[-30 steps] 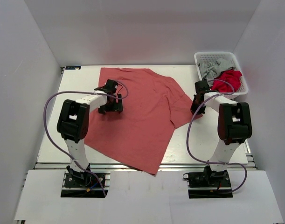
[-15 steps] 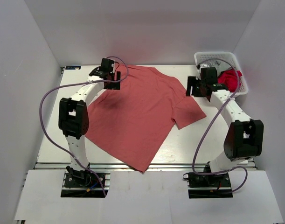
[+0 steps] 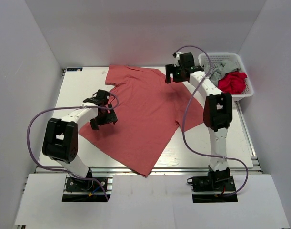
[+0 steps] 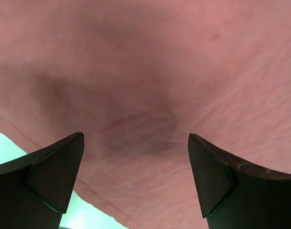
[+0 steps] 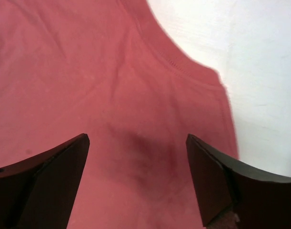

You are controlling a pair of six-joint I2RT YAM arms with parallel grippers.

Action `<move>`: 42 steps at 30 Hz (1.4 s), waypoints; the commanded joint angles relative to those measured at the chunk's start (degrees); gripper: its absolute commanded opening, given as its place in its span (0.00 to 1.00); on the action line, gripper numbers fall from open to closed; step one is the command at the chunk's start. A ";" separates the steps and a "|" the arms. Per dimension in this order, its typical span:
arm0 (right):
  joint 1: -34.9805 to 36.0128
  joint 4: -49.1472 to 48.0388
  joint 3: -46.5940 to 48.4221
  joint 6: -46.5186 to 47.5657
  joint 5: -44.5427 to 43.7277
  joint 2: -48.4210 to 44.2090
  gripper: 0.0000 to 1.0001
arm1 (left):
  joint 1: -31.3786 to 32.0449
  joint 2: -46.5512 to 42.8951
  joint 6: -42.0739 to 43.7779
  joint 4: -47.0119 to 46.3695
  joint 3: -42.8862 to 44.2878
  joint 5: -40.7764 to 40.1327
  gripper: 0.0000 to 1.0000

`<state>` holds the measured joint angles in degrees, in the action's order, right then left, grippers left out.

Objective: Fold and stack the t-shirts
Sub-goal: Flatten out the tshirt

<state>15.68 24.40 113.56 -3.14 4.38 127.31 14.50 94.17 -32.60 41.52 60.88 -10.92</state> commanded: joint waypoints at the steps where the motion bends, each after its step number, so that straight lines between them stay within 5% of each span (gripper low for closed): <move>1: 0.23 3.46 4.04 -0.82 3.17 4.26 0.90 | -1.49 -3.64 -6.76 -5.47 -3.13 1.51 1.00; 8: 0.05 1.79 -3.51 -4.15 3.18 4.54 0.90 | -6.32 0.21 -6.78 -12.43 -5.35 6.08 1.00; 14: -0.21 -2.51 -28.13 -6.78 -1.39 -5.29 0.90 | -10.37 8.47 -2.13 -12.43 4.05 5.99 1.00; 19: -0.13 -2.96 -43.92 -11.88 -4.12 -16.37 0.90 | -12.48 21.10 1.74 -11.82 18.63 7.05 1.00; 23: 1.36 -2.70 -58.85 -16.98 -4.12 -28.57 0.90 | -12.49 32.61 7.01 -11.81 33.83 16.51 1.00; 25: 3.72 1.15 -64.82 -20.14 -3.41 -38.21 0.88 | -11.78 39.55 10.17 -11.20 48.73 21.51 1.00; 28: 6.19 4.68 -67.32 -20.94 -3.94 -45.01 0.88 | -11.25 45.47 11.50 -8.75 58.79 26.80 1.00; 31: 9.89 6.10 -64.10 -20.24 -2.36 -47.76 0.90 | -11.25 47.68 12.21 -6.98 65.15 28.76 1.00; 37: 9.89 2.85 -44.08 -15.33 -8.76 -37.77 0.90 | -11.25 36.80 13.44 -12.51 51.64 20.95 1.00; 42: 6.82 5.39 -24.13 -14.18 -14.31 -23.61 0.90 | -12.39 33.45 13.97 -11.99 49.07 17.16 1.00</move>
<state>24.64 28.99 81.36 -18.83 -4.93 98.39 2.98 133.82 -19.81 30.09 110.89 9.45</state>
